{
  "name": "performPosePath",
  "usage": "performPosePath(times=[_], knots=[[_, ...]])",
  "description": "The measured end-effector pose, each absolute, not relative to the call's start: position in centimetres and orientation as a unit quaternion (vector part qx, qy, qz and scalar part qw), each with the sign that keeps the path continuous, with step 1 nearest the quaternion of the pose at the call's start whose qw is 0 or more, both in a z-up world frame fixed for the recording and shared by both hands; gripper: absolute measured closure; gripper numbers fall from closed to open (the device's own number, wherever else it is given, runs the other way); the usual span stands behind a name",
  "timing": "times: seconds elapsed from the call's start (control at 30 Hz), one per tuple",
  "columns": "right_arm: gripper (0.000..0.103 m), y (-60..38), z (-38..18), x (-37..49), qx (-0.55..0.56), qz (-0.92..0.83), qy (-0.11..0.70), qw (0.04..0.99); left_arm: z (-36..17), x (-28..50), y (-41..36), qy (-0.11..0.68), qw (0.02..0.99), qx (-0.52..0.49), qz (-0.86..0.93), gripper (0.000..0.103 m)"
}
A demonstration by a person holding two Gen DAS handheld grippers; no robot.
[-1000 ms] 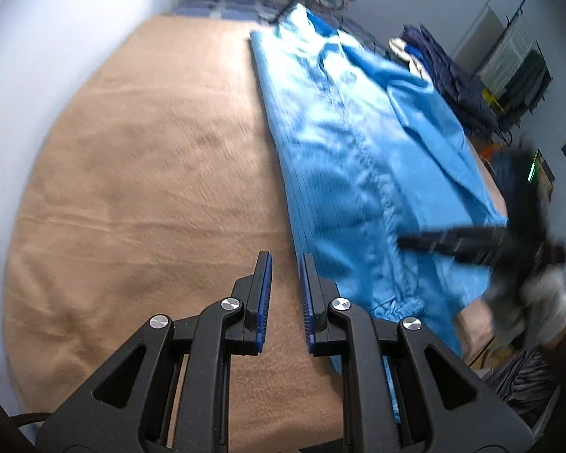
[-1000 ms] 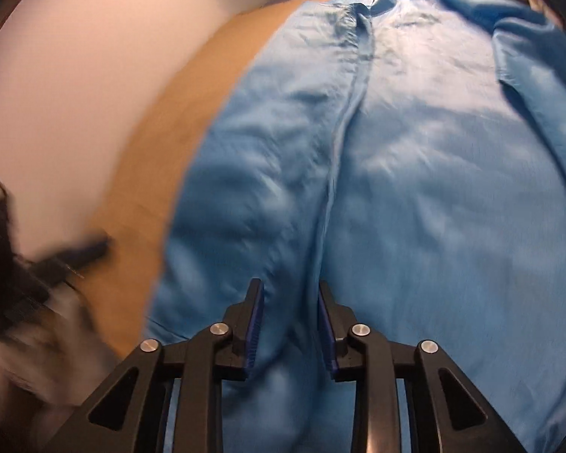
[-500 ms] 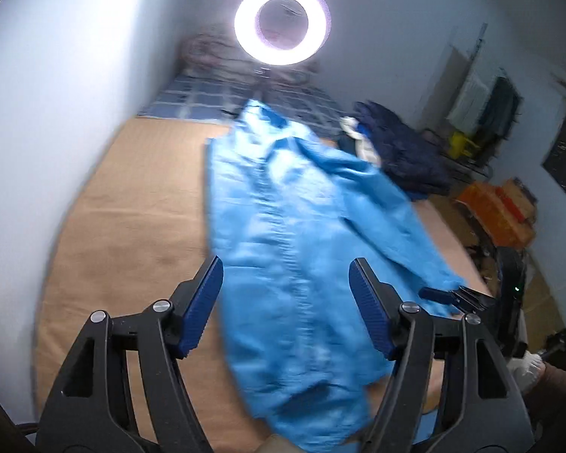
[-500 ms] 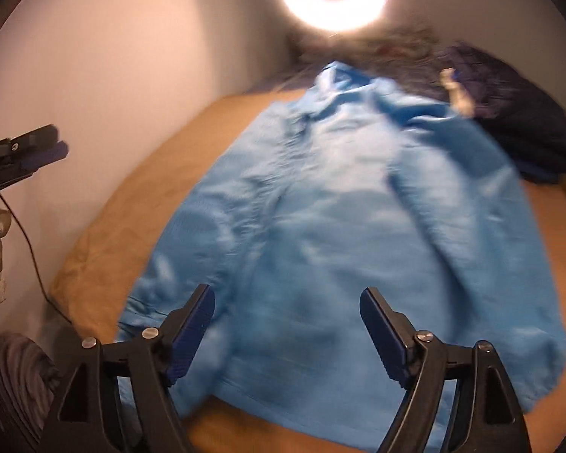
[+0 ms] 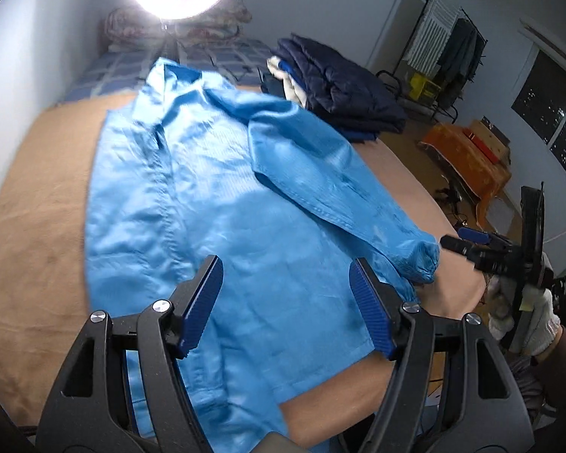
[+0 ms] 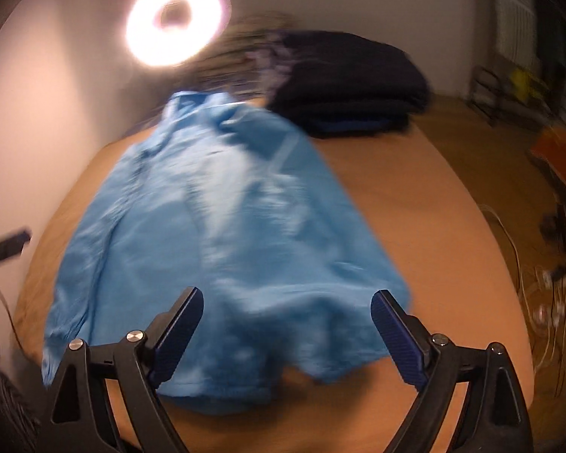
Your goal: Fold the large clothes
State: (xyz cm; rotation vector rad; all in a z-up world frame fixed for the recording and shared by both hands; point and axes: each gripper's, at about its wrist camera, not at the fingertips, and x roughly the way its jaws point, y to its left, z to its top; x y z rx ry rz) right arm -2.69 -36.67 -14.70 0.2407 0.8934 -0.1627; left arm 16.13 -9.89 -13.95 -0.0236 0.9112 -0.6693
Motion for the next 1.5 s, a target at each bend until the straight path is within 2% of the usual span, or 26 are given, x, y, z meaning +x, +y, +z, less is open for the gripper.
performPosePath(times=[0.17, 0.3, 0.37, 0.57, 0.63, 0.67, 0.77, 0.87, 1.03, 1.23, 1.5], knots=[[0.023, -44.0, -17.9, -3.3, 0.224, -0.135, 0.438, 0.860, -15.5, 17.5, -10.9, 0.454, 0.835, -0.010, -0.312, 0.032], [0.026, -48.4, -20.9, -4.6, 0.315, -0.158, 0.437, 0.828, -15.2, 19.2, -9.9, 0.455, 0.838, -0.045, -0.298, 0.032], [0.035, -49.9, -22.3, -4.9, 0.348, -0.156, 0.437, 0.815, -15.0, 19.7, -9.1, 0.457, 0.838, -0.073, -0.288, 0.032], [0.038, -49.3, -23.2, -3.6, 0.354, -0.104, 0.450, 0.813, -14.4, 19.6, -7.7, 0.458, 0.838, -0.090, -0.283, 0.032], [0.068, -48.8, -23.2, -3.1, 0.350, -0.098, 0.459, 0.811, -14.0, 19.0, -7.4, 0.447, 0.841, -0.091, -0.292, 0.032], [0.088, -48.4, -23.2, -2.9, 0.355, -0.087, 0.462, 0.808, -14.0, 18.6, -7.2, 0.436, 0.848, -0.082, -0.291, 0.032], [0.101, -47.2, -21.6, -2.9, 0.333, -0.092, 0.449, 0.824, -15.2, 18.2, -6.3, 0.425, 0.861, -0.061, -0.272, 0.032], [0.103, -45.8, -18.9, -3.0, 0.284, -0.111, 0.432, 0.849, -17.0, 19.4, -4.8, 0.460, 0.840, -0.108, -0.267, 0.032], [0.103, -41.9, -14.6, -2.8, 0.205, -0.112, 0.395, 0.889, -16.3, 20.3, -3.0, 0.433, 0.863, -0.106, -0.238, 0.032], [0.103, -34.7, -10.6, -2.9, 0.080, -0.062, 0.361, 0.927, -16.7, 21.2, -0.7, 0.438, 0.856, -0.154, -0.229, 0.032], [0.103, -23.1, -10.9, -2.1, -0.032, 0.073, 0.364, 0.928, -17.0, 21.9, 1.0, 0.439, 0.849, -0.198, -0.216, 0.032]])
